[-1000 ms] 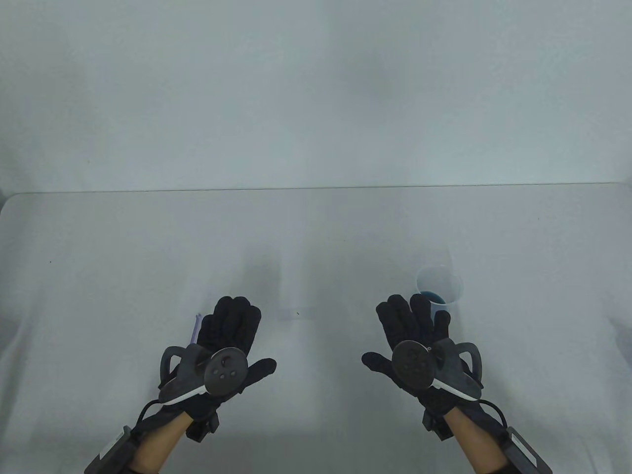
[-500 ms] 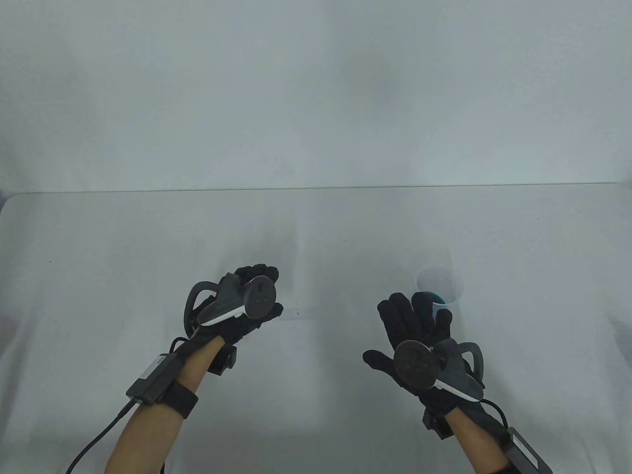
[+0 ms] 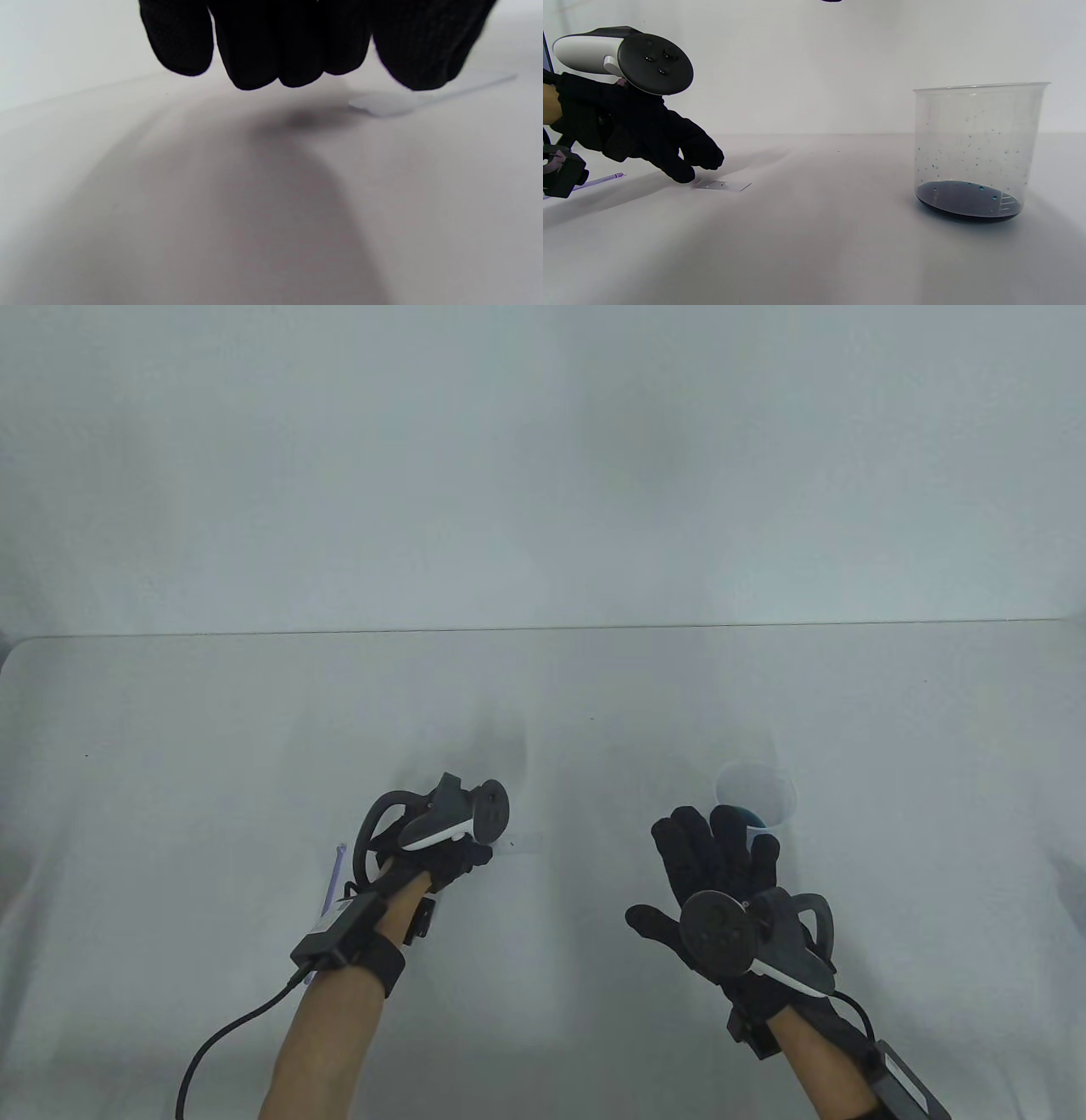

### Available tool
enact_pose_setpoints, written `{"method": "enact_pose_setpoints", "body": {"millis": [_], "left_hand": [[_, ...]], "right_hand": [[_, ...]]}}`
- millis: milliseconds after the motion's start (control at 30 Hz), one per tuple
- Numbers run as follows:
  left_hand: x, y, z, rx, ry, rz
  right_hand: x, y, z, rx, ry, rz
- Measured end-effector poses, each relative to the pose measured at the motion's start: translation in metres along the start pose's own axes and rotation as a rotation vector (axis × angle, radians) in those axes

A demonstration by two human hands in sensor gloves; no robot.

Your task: Dip glass rod into dye solution and streak across glass slide

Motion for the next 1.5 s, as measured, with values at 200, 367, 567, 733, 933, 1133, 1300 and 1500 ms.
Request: {"method": "enact_pose_setpoints", "body": {"millis": [200, 367, 567, 733, 933, 1133, 1300, 1500], "left_hand": [[0.005, -0.004, -0.006, -0.009, 0.012, -0.046], [0.009, -0.001, -0.008, -0.022, 0.001, -0.087], [0.025, -0.004, 0.004, -0.008, -0.047, -0.097], [0.041, -0.007, 0.019, -0.003, -0.104, -0.119], [0.063, -0.014, 0.041, 0.021, -0.174, -0.116], [0.084, -0.02, 0.062, 0.029, -0.242, -0.137], [0.098, -0.026, 0.08, 0.034, -0.29, -0.144], [0.111, -0.032, 0.099, 0.037, -0.333, -0.159]], "right_hand": [[0.0, -0.001, 0.0, -0.005, 0.0, -0.003], [-0.001, -0.001, 0.0, -0.004, 0.002, -0.004], [-0.001, -0.002, 0.001, -0.009, 0.007, -0.002], [0.0, -0.001, 0.001, -0.003, 0.008, 0.004], [0.0, -0.001, 0.0, 0.006, 0.008, 0.003], [-0.001, -0.001, 0.001, 0.003, 0.011, 0.005], [0.0, -0.001, 0.001, 0.007, 0.012, 0.006], [0.0, -0.001, 0.0, 0.01, 0.01, 0.008]]}}
Point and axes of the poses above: the tracker on the back of each hand, its own x axis roughly to the thumb side, its own z axis roughly from the fingertips to the wrist, y = z × x, the point moved 4 cm from there along -z, roughly from the wrist to the fingertips, and after that the axes turned 5 degrees about -y, right-handed, at the moved point
